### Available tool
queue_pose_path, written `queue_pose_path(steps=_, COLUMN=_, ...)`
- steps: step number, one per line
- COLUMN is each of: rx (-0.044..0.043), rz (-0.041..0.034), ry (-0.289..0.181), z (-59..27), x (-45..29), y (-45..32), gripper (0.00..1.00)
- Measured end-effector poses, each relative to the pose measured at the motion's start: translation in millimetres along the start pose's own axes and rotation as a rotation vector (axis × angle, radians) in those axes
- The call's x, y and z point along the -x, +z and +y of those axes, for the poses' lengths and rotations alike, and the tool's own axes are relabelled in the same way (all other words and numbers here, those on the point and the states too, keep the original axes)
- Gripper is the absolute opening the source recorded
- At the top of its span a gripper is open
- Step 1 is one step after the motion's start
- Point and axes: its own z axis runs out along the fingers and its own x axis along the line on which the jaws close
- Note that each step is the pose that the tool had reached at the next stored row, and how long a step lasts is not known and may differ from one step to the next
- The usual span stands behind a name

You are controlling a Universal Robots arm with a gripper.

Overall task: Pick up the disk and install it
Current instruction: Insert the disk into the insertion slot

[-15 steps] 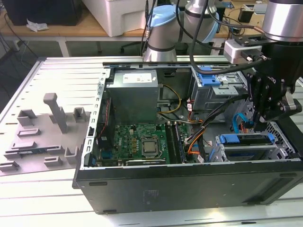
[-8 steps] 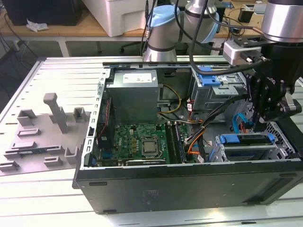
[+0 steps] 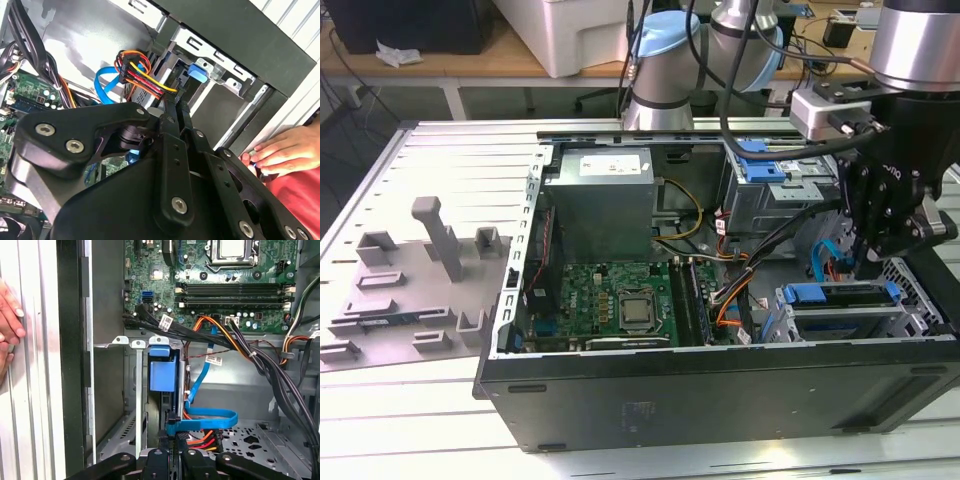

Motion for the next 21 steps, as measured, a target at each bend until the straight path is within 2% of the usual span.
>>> queue_pose_path(steps=6, rx=-0.0004, rz=0.0005, ry=0.000, z=0.6, x=-2.8, y=0.4, gripper=0.16)
queue_pose_path(steps=16, rx=-0.0004, rz=0.0004, ry=0.000, z=-1.3, x=-1.0, y=2.2, gripper=0.16)
queue_pose_path(steps=21, rx=-0.0004, rz=0.0005, ry=0.000, z=-1.1, x=-0.2, y=5.7, gripper=0.16)
